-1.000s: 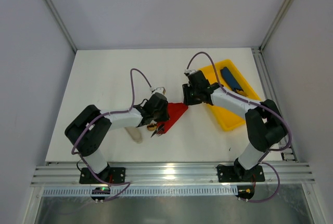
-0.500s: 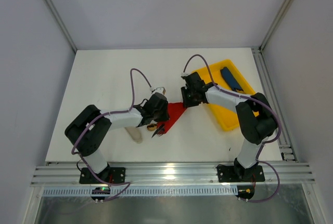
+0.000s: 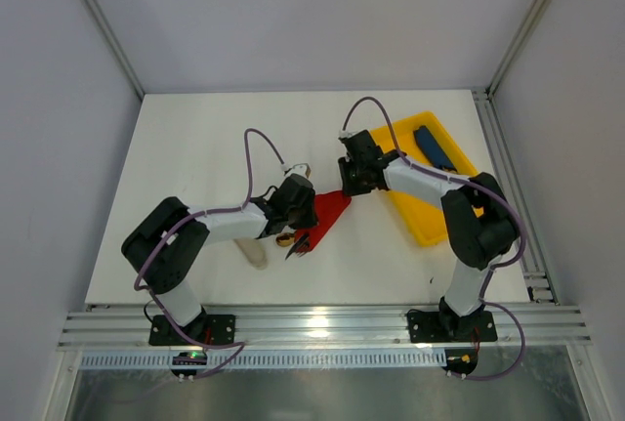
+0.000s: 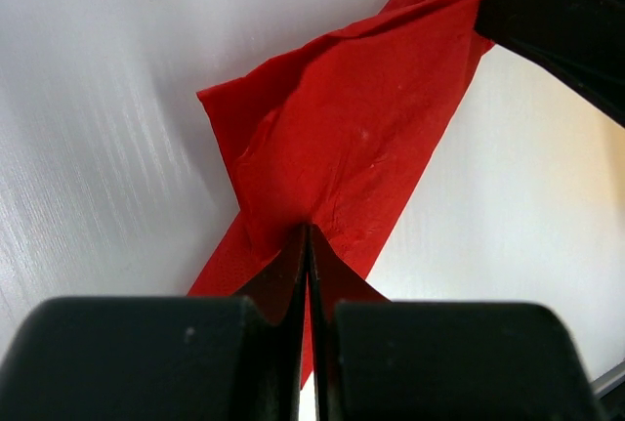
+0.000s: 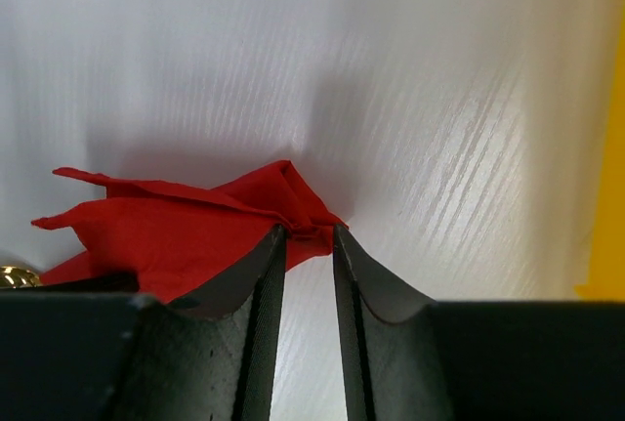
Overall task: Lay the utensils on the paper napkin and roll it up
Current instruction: Roll the napkin at the center of the board.
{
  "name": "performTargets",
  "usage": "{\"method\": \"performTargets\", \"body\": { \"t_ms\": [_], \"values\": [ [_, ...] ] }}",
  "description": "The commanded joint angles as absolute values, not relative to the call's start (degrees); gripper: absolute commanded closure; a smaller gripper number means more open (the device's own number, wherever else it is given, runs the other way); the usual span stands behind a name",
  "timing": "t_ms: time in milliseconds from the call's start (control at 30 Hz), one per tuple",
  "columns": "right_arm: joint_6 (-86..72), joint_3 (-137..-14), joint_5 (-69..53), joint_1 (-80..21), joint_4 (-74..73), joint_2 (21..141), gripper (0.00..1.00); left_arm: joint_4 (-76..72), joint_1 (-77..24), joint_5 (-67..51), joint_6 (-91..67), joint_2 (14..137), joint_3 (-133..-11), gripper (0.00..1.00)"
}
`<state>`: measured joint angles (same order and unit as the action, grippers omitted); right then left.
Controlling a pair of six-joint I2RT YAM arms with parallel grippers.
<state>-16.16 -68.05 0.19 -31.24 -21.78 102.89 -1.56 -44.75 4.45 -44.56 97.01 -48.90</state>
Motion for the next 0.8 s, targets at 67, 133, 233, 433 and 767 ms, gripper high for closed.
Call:
{"method": "performTargets", "body": {
  "t_ms": [67,133,233,433,767],
  "values": [
    [-15.38,-72.42,1.85,-30.94,-21.53,105.73,0.73,-0.18,-44.82,5.18,-43.33,97.65,-48.25,1.0],
    [-15.38,-73.03,1.76,-30.94,-21.53,106.78,0.74,-0.18,-44.82,5.45,-43.33,97.56,-48.25,1.0],
    [-15.47,-74.17,2.02,-30.94,-22.15,108.27,0.75,-0.18,-44.82,5.62,-43.24,97.38,-48.25,1.0],
    [-15.64,-76.46,2.11,-30.94,-24.34,109.95,0.74,-0.26,-44.82,5.36,-43.24,97.21,-48.34,1.0],
    [-15.56,-77.08,2.99,-30.94,-25.31,104.51,0.66,-0.18,-44.82,5.45,-43.51,97.29,-48.16,1.0]
  ]
}}
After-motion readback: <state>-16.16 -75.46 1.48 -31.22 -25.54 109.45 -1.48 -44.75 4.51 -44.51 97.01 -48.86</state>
